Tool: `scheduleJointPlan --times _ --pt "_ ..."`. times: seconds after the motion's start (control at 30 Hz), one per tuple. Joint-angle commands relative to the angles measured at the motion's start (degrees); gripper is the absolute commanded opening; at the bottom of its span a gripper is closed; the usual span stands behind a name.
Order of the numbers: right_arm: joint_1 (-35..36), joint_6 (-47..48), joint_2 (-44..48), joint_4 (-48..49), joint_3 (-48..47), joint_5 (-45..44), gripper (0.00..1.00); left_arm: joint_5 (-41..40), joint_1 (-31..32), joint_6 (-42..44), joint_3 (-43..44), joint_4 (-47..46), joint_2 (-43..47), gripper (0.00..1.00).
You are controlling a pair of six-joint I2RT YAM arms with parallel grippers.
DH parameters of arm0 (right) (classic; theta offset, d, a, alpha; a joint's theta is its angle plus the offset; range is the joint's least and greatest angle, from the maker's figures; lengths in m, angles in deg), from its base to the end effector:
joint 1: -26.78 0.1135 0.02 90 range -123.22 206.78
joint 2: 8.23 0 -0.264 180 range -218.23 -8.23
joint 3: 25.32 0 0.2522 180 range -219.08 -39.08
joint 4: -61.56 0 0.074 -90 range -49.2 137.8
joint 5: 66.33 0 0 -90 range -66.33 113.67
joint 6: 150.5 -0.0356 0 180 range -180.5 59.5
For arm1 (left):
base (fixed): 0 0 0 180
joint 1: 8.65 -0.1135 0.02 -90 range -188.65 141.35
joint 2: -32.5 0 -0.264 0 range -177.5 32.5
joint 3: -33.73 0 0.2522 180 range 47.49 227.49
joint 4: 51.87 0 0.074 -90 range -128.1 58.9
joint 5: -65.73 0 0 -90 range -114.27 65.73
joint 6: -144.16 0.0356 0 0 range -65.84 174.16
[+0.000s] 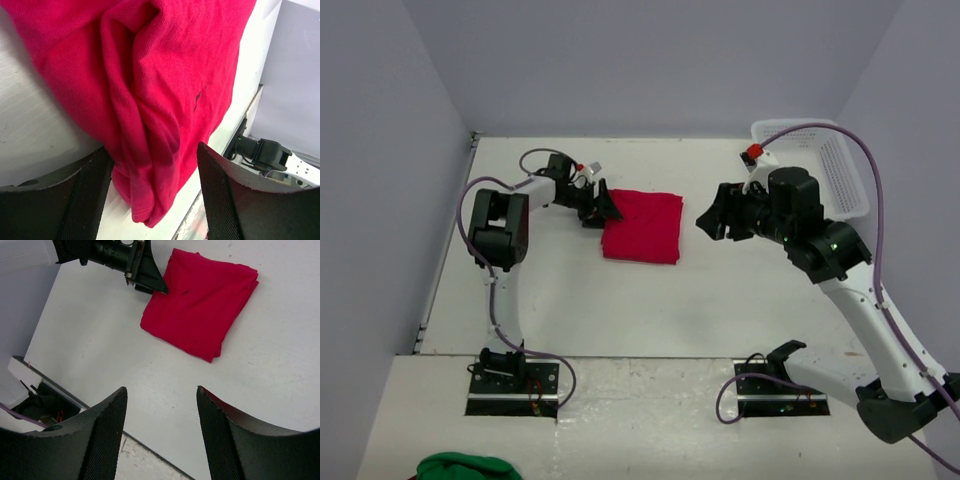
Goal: Fold and stack the t-shirts
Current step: Put the neatly folded tshirt into the corner of the board with the left arm
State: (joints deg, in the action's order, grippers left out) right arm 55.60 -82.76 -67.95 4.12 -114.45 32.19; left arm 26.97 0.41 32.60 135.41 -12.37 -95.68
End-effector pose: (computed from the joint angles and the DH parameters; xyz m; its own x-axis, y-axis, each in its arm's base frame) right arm 0.1753 0.1025 0.4140 -0.6050 0.0947 -0.7905 -0.3913 0.8294 0.3988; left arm 0.4381 -0.0980 0.1205 -0.9904 -0.0750 -0.1165 0.0515 0.5814 -0.8120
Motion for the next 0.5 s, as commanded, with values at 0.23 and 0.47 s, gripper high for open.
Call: scheduleJointPlan --times 0.23,0.47 --pt "-0.1 -0.4 1.7 1.3 -0.7 -0.9 0.60 -10.4 2.5 -0.8 -5.3 -2.3 -3.2 0.63" --pt "-0.1 -0.2 2.6 0.7 -0.9 -1.3 0.60 -14.1 3.1 -2.9 -8.4 -4.7 -2.0 0.47"
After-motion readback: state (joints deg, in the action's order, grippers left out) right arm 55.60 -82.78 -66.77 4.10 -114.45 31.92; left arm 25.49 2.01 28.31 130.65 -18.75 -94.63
